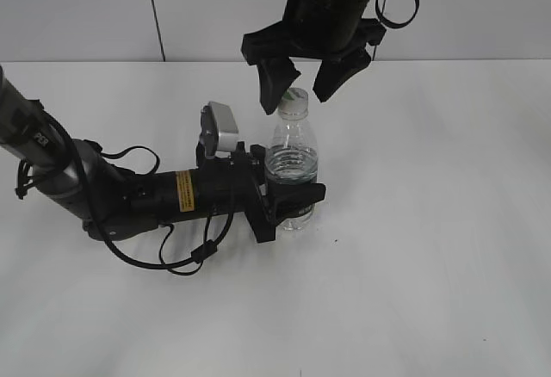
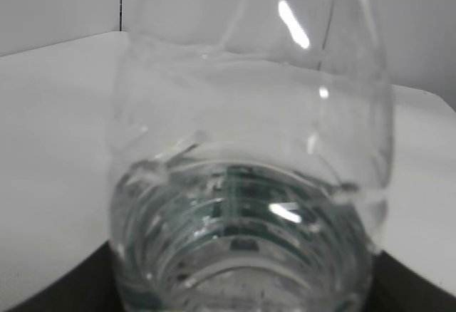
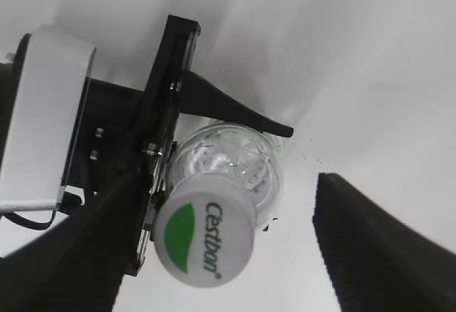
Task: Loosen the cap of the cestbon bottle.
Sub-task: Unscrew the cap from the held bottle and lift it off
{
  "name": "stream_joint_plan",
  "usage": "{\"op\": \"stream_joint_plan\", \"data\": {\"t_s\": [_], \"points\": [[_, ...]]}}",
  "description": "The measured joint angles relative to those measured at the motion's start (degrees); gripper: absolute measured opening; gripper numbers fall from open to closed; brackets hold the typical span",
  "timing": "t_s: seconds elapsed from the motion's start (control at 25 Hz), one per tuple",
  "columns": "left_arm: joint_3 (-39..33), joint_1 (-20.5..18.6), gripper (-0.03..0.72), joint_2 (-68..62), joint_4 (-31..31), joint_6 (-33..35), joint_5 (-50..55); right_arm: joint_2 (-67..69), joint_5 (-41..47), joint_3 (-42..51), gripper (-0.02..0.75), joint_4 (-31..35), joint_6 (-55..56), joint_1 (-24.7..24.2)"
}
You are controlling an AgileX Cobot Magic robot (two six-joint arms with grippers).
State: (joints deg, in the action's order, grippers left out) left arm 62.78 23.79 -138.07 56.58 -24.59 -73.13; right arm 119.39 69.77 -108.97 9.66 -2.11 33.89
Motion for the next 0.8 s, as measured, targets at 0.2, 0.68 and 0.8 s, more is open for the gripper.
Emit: {"op": "stream_joint_plan", "data": {"t_s": [0.2,0.68,0.8], "points": [[0.0,0.0,0.401,0.0,0.0,0.0,0.0,0.0,0.0,0.0,0.498,0.0,0.0,0.0],[0.0,0.2,0.4,0.0,-0.4,0.0,0.2,0.0,0.0,0.0,0.302,0.9,-5.7,0.2],[0.0,0.2,0.4,0.0,-0.3,0.0,0.2,0.0,0.0,0.0,0.302,1.4,-10.3,0.2]]}}
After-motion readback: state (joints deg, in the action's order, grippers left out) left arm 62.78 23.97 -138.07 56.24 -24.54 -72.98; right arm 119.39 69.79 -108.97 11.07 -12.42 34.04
